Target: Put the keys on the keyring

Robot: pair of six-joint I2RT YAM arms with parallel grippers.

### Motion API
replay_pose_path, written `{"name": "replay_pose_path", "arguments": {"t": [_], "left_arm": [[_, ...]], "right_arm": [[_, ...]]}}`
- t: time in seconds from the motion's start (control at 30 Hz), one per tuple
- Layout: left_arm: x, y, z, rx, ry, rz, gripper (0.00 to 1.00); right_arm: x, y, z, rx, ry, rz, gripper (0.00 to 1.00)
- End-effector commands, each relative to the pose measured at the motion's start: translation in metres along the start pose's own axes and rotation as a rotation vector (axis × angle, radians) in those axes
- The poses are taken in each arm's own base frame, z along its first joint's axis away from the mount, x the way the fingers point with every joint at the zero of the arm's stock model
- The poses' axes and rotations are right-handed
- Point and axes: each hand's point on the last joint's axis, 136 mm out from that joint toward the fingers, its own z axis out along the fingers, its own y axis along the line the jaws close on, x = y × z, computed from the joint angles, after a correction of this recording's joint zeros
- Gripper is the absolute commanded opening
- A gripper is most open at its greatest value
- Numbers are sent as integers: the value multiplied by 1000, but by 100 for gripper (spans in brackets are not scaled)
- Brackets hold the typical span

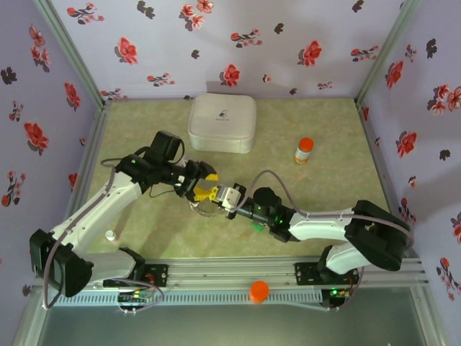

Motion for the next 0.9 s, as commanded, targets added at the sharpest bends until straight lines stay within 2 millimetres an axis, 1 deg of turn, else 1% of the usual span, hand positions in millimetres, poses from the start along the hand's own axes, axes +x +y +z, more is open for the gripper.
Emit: {"name": "replay_pose_path", "arguments": {"t": [0.0,0.03,0.1,0.2,0.27,0.33,0.43,0.57,0.63,0.67,0.77,0.8,0.87], "left_arm": [[-22,-44,-30,190,-179,208,70],[-27,-55,-41,233,-231,269,72],[-33,-72,-57,284,-307,383,72],[-34,-95,-79,292,-403,649,72],[-31,-103,-88,264,-451,833,70],[-29,-105,-95,229,-499,1009,67],[-27,-93,-98,154,-565,1278,60],[-24,-65,-88,102,-615,1561,56],[-15,-52,-79,116,-598,1708,54],[-8,-44,-72,136,-567,1789,54],[11,-17,-53,171,-508,2041,56],[13,-9,-46,163,-499,2100,56],[13,-2,-38,159,-484,2139,53]], "right_arm": [[-23,-8,-7,35,-84,18,0],[-22,-7,-8,31,-78,16,0],[-20,-6,-11,19,-70,20,0],[-21,-5,-17,-3,-73,32,0],[-22,-4,-21,-25,-72,36,0],[-24,-4,-25,-49,-71,38,0],[-27,-5,-33,-81,-75,45,0],[-35,-10,-43,-114,-77,59,0],[-38,-10,-47,-139,-74,60,0],[-40,-9,-49,-155,-73,61,0],[-46,-8,-53,-186,-64,64,0],[-47,-7,-55,-197,-56,62,0],[-47,-5,-56,-218,-37,59,0]]}}
